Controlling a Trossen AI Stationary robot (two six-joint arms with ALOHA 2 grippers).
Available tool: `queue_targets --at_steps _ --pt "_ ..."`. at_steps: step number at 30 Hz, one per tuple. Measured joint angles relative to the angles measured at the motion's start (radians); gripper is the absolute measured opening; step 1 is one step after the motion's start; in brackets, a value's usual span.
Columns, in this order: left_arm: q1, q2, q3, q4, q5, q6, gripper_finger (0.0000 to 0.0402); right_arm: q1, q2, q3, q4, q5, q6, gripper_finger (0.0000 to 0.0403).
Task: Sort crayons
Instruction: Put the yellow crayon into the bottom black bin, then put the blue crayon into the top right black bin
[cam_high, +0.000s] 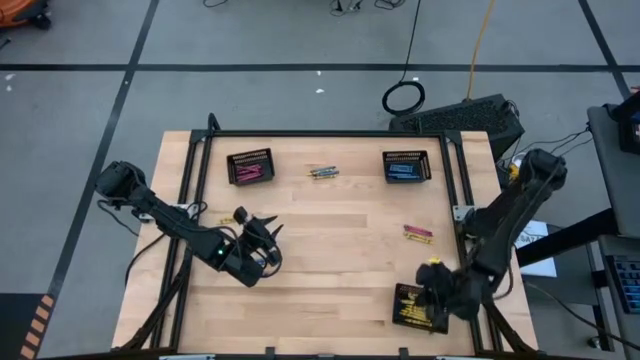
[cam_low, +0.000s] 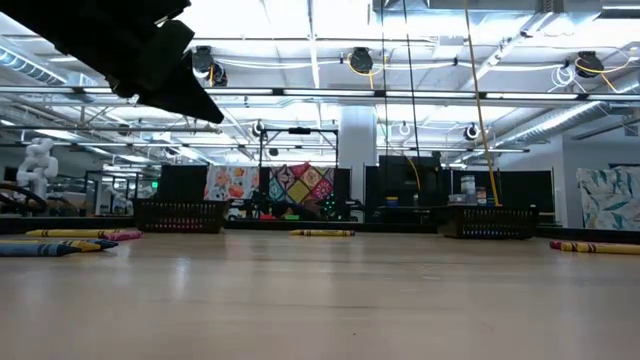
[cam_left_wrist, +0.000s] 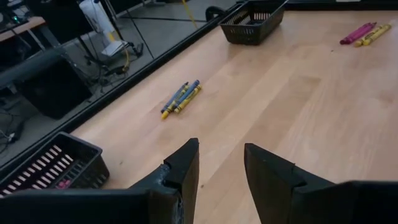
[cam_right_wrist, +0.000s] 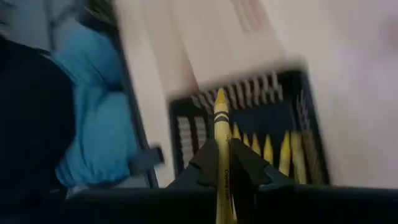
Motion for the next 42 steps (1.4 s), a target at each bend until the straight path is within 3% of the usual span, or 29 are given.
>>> queue_targets --at_steps 8,14,19,24,30,32,37,42 --pt "0.0 0.0 0.0 0.0 0.0 0.018 0.0132 0.026 0.165 0.0 0.011 -0.088 0.175 0.002" --pt "0.0 0.0 0.0 0.003 0.0 0.017 0.0132 0.001 0.178 0.0 0.009 -0.099 0.183 0.0061" --pt "0.0 0.0 0.0 0.041 0.008 0.019 0.0132 -0.027 0.115 0.0 -0.006 -0.105 0.1 0.0105" --pt "0.0 0.0 0.0 0.061 0.021 0.019 0.0132 -0.076 0.003 0.0 -0.003 -0.078 0.0 0.012" --pt "0.0 0.0 0.0 0.122 0.024 0.019 0.0132 -0.165 -0.093 0.0 -0.002 0.193 -0.331 0.0113" --pt "0.0 0.0 0.0 0.14 0.026 0.019 0.0132 -0.223 -0.11 0.0 -0.032 0.234 -0.378 0.0106" --pt "0.0 0.0 0.0 0.159 0.035 0.025 0.0132 -0.395 -0.106 0.0 -0.128 0.233 -0.525 0.0092" --pt "0.0 0.0 0.0 0.158 0.035 0.024 0.0132 -0.577 -0.101 0.0 -0.243 0.109 -0.613 0.0095"
